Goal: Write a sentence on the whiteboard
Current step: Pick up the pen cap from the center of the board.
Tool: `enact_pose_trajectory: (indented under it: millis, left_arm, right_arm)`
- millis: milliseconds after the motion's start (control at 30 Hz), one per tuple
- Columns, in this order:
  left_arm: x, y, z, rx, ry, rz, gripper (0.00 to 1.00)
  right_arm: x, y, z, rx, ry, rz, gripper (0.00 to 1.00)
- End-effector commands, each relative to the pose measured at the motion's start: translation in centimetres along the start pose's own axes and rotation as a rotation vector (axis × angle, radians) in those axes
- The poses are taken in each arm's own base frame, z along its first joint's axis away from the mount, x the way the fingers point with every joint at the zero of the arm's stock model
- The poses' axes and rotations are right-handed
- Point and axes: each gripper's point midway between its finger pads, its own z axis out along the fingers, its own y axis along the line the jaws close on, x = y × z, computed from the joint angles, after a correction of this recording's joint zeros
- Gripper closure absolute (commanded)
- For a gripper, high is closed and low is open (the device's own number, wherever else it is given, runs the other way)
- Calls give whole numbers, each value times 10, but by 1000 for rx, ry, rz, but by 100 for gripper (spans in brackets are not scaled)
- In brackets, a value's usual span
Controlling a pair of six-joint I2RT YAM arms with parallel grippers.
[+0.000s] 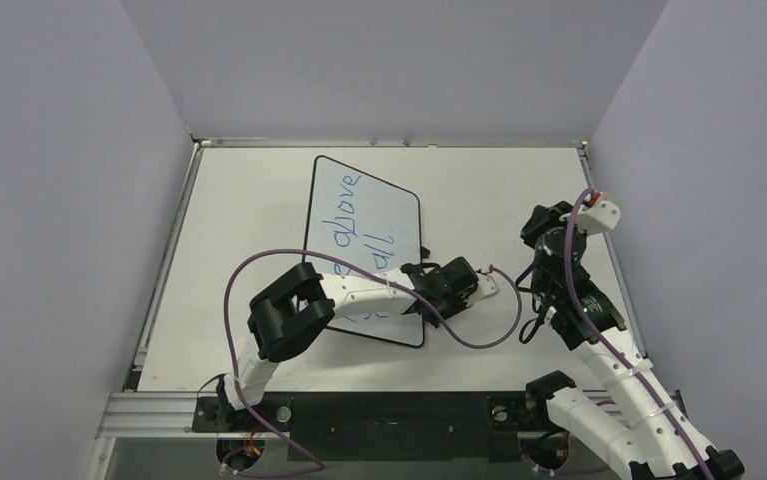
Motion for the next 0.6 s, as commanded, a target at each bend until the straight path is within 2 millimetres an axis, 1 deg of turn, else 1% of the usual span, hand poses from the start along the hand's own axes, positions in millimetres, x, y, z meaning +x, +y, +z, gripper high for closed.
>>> enact_pose_trajectory:
  millis: [0,100,200,267,367,433,467,500,533,567]
  left_arm:
    - [-11,-11,1,51,-14,2,89]
    - [-16,-23,0,99,-35,-5,90]
    - [-27,-37,0,155,-75,-5,90]
    - [-32,-42,0,166,-86,-3,90]
    - [-33,-41,8,157,-79,-4,88]
    - [-33,-40,11,148,-77,-6,83]
    - [-34,-40,10,146,-78,-9,74]
    - [-34,-39,10,142,-81,-11,70]
    - [-37,-39,7,139,-92,-13,63]
    - [-37,-37,6,132,-93,-16,60]
  right_arm:
    - [-16,8,0,-24,-41,29,100]
    - [-16,6,1,-16,-44,24,100]
    - [-17,4,1,-5,-49,13,100]
    - [-18,2,0,0,-54,9,100]
    - [-19,-1,-1,6,-59,4,100]
    - [-19,-2,-2,7,-60,2,100]
    - [-19,-3,-3,8,-61,1,100]
    - [-18,-3,-3,10,-60,-2,100]
    - [-18,-4,-3,12,-62,-3,100]
    - [-18,-5,-3,14,-62,-5,100]
